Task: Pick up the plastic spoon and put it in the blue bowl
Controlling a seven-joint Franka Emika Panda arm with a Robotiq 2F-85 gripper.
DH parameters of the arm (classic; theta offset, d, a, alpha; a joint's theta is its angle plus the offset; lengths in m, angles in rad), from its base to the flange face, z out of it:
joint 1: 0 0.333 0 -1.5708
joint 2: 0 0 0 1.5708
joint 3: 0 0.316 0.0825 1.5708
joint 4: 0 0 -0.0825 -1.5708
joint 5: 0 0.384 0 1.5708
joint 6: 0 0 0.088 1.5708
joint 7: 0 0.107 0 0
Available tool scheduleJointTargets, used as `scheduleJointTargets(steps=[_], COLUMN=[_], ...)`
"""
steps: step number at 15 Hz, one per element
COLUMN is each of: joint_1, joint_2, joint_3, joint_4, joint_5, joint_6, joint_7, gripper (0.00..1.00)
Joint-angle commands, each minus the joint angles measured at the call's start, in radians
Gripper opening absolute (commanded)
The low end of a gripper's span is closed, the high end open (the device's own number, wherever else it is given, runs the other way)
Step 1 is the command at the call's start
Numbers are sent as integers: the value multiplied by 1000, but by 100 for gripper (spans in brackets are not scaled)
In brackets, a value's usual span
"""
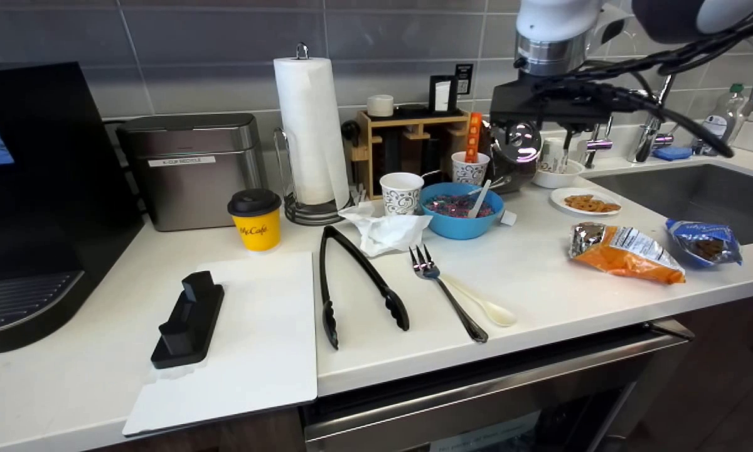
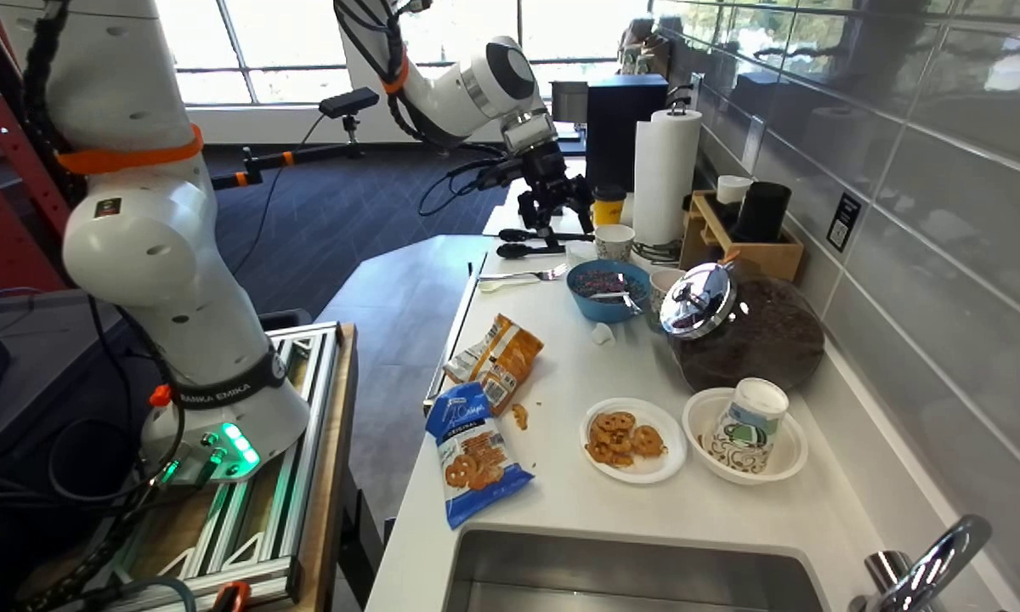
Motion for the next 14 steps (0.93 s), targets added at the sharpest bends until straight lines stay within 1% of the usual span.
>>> scheduleJointTargets(steps=[1, 5, 6, 7, 8, 11, 13, 14], joint_1=[-45, -68, -4, 41, 105, 312, 390, 141], joint_2=[-189, -350, -383, -418, -461, -608, -685, -550], joint_3=[-19, -73, -147, -200, -267, -484, -586, -321], joint_4=[-202, -392, -431, -465, -496, -535, -509, -496], joint_5=[117, 224, 256, 292, 326, 404, 422, 487], joint_6=[123, 288, 308, 320, 314, 184, 60, 181], joint_7=[-274, -572, -646, -723, -799, -1022, -1163, -1115], gripper=[100, 100, 100, 100, 100, 100, 100, 100])
